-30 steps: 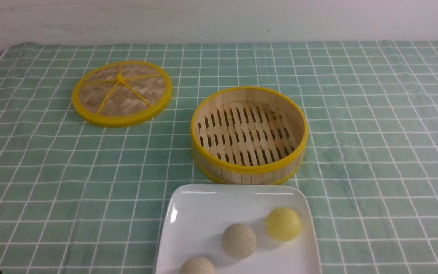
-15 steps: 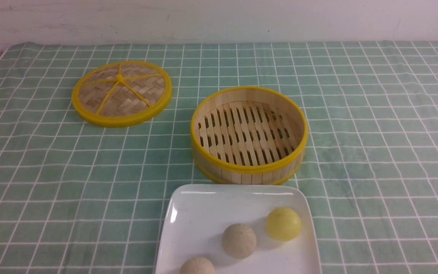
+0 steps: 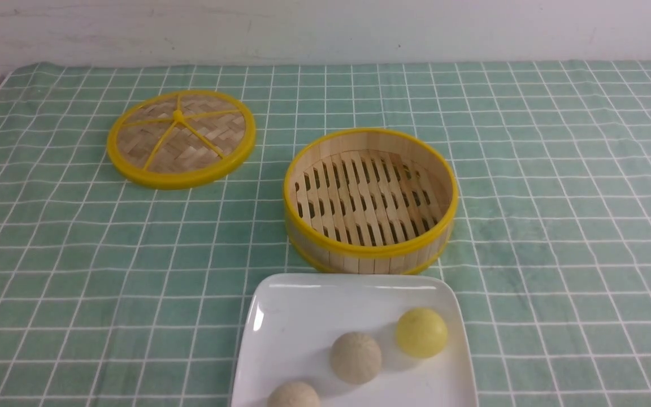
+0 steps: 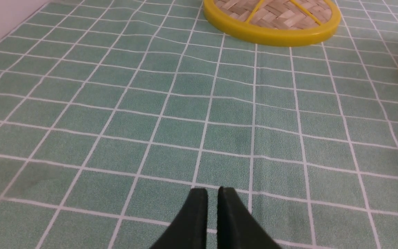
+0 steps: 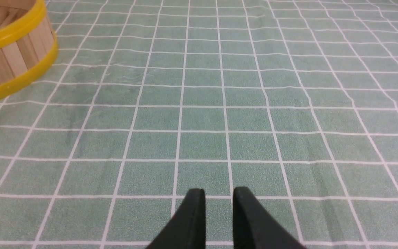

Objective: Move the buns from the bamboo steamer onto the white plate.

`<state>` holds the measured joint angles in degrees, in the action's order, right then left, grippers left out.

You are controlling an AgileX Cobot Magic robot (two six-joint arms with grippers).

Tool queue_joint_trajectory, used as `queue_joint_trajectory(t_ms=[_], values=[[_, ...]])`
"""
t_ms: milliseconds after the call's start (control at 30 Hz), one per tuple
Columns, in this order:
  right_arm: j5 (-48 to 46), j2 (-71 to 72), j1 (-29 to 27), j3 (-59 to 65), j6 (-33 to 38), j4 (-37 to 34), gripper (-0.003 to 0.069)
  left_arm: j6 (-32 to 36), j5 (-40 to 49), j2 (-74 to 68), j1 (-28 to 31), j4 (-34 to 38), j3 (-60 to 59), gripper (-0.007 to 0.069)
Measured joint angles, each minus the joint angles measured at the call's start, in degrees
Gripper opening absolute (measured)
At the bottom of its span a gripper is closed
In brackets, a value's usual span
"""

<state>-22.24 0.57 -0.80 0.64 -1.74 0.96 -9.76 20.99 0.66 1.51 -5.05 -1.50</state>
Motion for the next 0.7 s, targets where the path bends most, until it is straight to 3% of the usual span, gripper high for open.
queue_joint_trajectory(t_ms=[700], values=[[0.0,0.0,0.0,0.0,0.0,0.0,0.0178,0.0,0.17,0.0,-0.04,0.0,0.06,0.0082]])
